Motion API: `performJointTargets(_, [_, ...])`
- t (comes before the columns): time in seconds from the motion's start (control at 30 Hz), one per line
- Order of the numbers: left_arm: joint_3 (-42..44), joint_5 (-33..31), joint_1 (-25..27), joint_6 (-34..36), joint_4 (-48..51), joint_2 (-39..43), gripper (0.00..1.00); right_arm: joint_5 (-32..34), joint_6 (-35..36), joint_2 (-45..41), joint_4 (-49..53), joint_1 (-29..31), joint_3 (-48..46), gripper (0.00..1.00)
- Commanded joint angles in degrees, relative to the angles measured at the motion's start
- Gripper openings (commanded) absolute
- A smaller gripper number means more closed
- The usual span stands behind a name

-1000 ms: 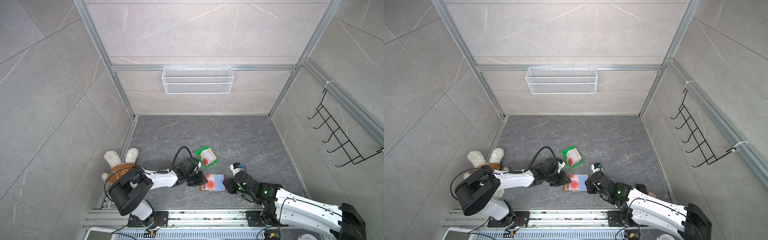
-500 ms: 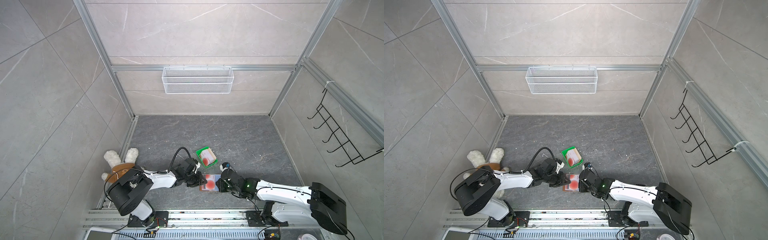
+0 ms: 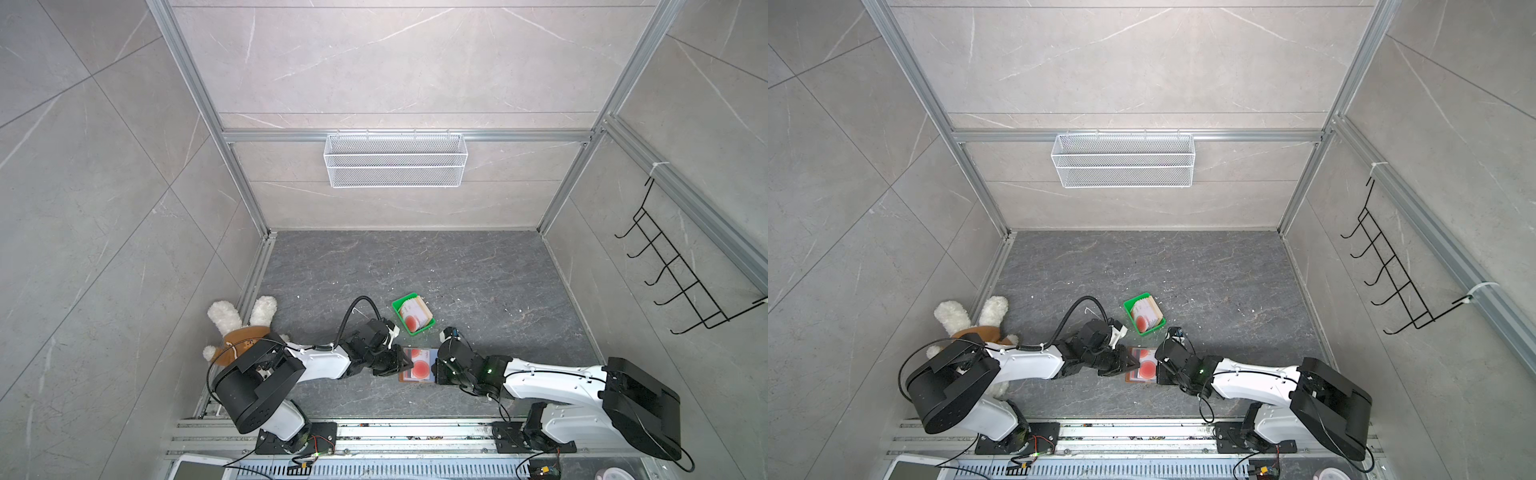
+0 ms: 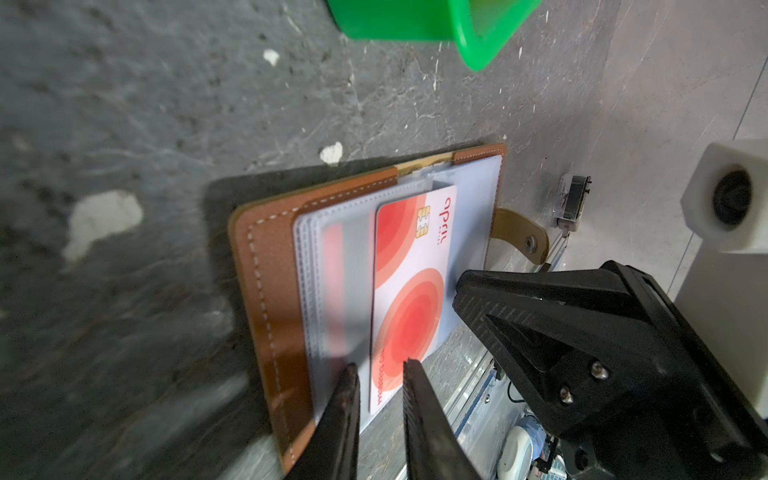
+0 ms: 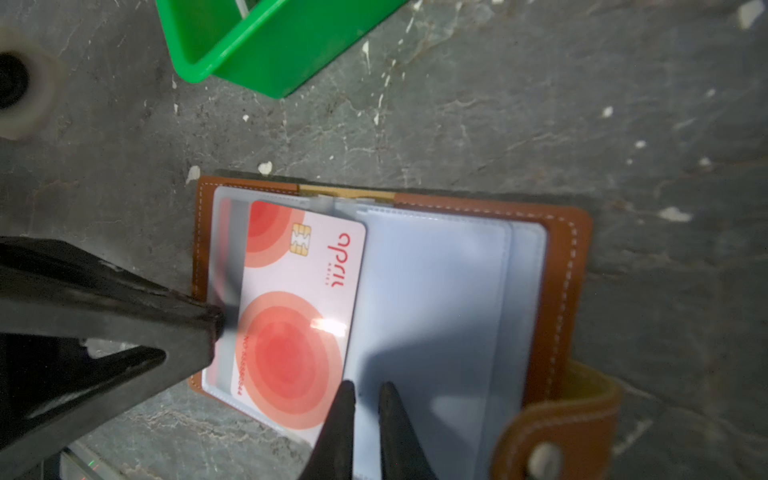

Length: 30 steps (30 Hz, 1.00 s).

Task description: Put the credit cards into the card holder

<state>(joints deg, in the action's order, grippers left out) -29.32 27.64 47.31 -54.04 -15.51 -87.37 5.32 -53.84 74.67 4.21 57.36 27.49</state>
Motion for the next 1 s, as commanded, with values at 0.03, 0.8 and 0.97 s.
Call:
performJointTargets(0.03, [0.8,1.4,-0.2,-0.9,-2.5,-0.2,0.22,-0.9,0.4,1.3,-3.0,0.4,-0.5,0.15])
performJointTargets(0.8, [1.9,1.8,-0.3,-2.0,-4.3,-0.3,0.2,-1.4,1.0,-2.8,-0.1,0.3,-2.9,0.15])
performJointTargets(0.97, [2.0,1.8,-0.3,-2.1,-4.4,-0.4,0.2,-2.9,1.1,-0.9,-2.5,0.3,-3.2,0.15])
